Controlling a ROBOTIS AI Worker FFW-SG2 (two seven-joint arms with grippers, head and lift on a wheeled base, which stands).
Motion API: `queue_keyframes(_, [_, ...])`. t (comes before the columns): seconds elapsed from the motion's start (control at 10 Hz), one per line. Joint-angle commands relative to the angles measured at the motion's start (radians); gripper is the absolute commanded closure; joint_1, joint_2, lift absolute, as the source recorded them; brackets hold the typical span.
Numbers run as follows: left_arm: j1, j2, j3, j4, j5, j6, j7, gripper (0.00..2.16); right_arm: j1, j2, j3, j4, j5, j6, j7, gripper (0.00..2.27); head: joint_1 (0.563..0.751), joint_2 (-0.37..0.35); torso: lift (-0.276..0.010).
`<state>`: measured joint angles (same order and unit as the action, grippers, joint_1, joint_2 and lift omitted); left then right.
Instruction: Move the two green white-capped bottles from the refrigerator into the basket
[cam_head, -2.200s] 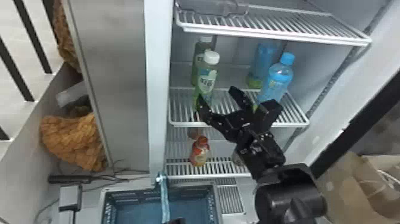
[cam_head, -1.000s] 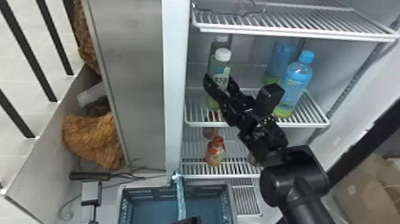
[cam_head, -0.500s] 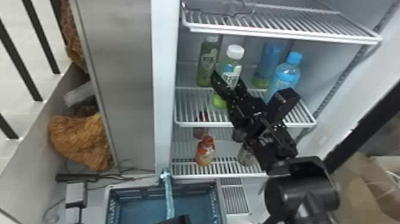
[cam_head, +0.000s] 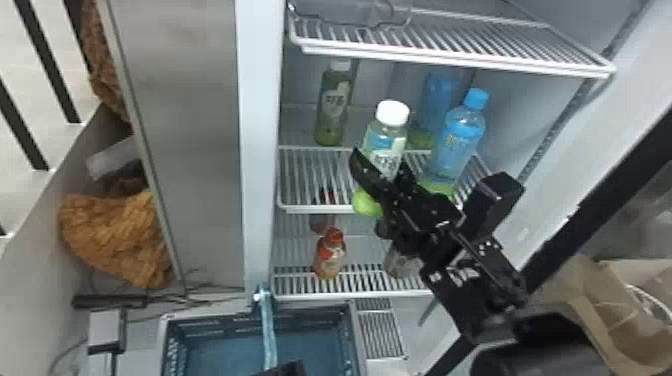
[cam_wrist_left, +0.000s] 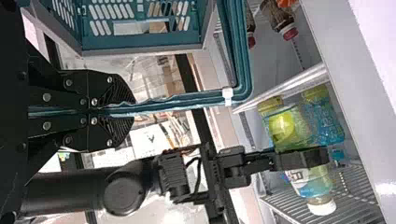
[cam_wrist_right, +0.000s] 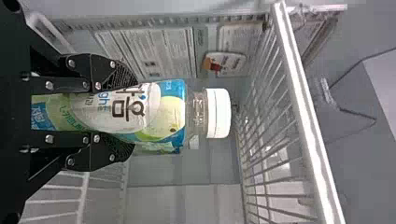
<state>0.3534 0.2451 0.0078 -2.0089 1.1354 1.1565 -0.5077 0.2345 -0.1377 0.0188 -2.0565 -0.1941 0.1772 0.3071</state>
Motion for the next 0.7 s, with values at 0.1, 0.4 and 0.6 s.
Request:
queue_keyframes(0.1, [0.000, 0.000, -0.002, 0.000, -0.001, 0.002, 0.000, 1.19, 0.107, -0.002, -0.023, -0.176, -0.025, 0.137, 0.000, 0.97, 0.695, -0.211, -0.004])
queue_keyframes(0.4, [0.005, -0.001, 0.006, 0.000, -0.003, -0.001, 0.000, 1.19, 0.227, 0.006, -0.045, -0.328, -0.053, 0.242, 0.010, 0.97, 0.695, -0.215, -0.004])
queue_keyframes(0.6, [0.005, -0.001, 0.006, 0.000, -0.003, -0.001, 0.000, 1.19, 0.303, 0.007, -0.055, -0.443, -0.065, 0.355, 0.033, 0.97, 0.695, -0.212, -0.004])
